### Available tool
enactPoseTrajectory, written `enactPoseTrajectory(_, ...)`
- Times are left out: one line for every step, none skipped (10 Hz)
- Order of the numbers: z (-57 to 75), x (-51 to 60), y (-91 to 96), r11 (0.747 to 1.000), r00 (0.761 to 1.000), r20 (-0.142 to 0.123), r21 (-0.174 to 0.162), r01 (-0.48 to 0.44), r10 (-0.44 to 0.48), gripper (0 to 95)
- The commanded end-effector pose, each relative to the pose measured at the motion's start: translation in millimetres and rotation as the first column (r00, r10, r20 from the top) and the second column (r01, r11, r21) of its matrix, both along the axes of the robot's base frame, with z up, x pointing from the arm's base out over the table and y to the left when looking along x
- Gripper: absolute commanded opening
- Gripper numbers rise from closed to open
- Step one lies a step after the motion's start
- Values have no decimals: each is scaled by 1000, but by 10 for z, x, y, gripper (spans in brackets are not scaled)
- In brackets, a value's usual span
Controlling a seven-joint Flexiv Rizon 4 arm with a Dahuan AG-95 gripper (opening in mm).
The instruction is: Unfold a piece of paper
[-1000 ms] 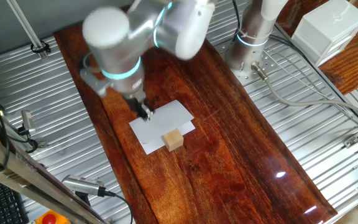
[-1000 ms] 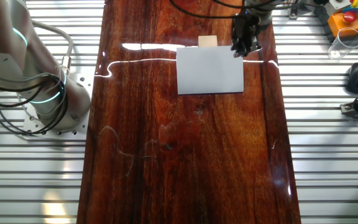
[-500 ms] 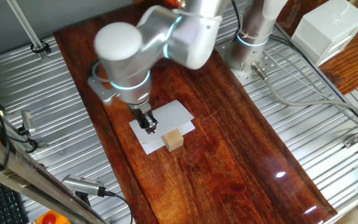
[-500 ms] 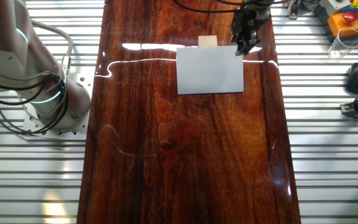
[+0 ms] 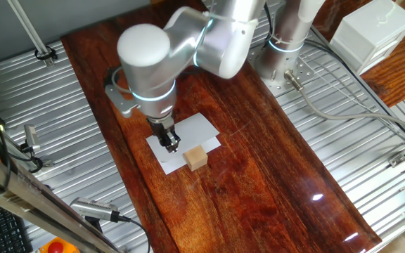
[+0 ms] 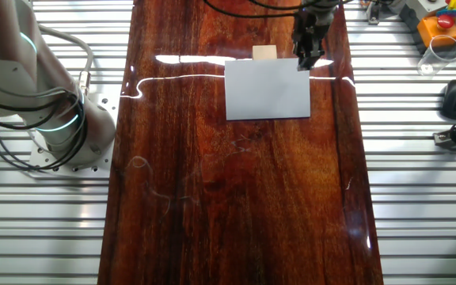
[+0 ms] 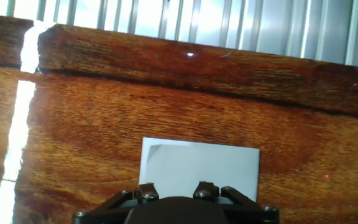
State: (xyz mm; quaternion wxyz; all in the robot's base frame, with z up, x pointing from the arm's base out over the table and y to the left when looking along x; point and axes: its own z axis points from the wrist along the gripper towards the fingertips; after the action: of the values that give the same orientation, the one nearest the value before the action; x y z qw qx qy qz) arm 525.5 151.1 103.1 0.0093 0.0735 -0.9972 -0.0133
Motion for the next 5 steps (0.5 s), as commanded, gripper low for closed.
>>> enactPoseTrajectory(-127,-55,103,998,998,32,6,55,-55,380)
enactPoseTrajectory(-156,-73,127,998,998,39,7,56,-57,380)
enactPoseTrajectory(-191,-83,156,998,998,42,7,56,-56,380)
enactPoseTrajectory(-229,-70,177,998,998,42,6,56,-57,380)
enactPoseTrajectory(-261,-66,175,999,998,45,7,50,-50,380)
